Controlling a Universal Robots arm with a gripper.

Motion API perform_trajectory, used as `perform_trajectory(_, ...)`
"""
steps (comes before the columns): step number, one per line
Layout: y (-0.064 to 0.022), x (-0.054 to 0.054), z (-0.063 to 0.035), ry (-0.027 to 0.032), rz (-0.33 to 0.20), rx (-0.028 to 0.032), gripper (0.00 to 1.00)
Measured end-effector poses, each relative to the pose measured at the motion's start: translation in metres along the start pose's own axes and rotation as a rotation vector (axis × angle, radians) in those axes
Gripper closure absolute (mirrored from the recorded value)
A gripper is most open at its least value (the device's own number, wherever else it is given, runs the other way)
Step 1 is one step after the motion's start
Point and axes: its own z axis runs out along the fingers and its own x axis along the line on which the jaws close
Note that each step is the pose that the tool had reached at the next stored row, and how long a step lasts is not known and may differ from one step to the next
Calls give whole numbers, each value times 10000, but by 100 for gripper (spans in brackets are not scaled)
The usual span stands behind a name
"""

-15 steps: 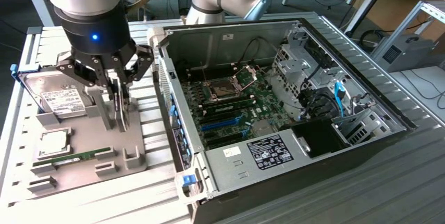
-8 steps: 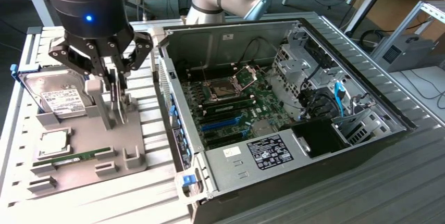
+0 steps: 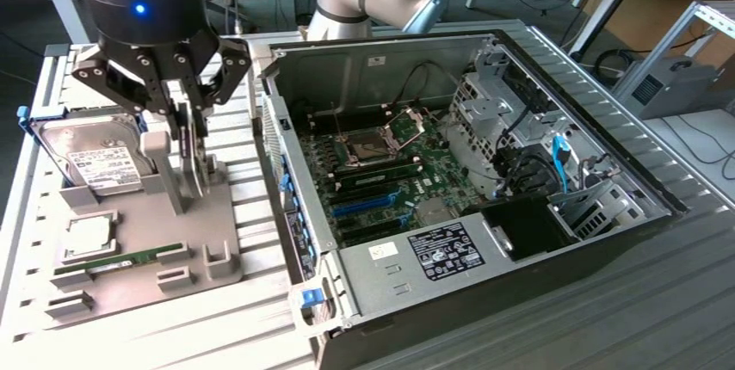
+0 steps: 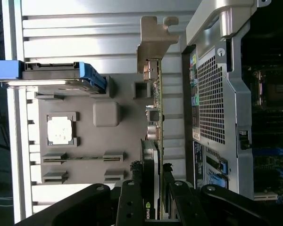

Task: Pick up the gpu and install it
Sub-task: 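Pick up the gpu and move the gpu toward the slot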

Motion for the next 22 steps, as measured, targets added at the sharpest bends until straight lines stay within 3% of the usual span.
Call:
perform_trajectory(13,5,-2,-100,-1,0,-1,73)
perform_trajectory(22,5,-2,-103,-1,0,0,73)
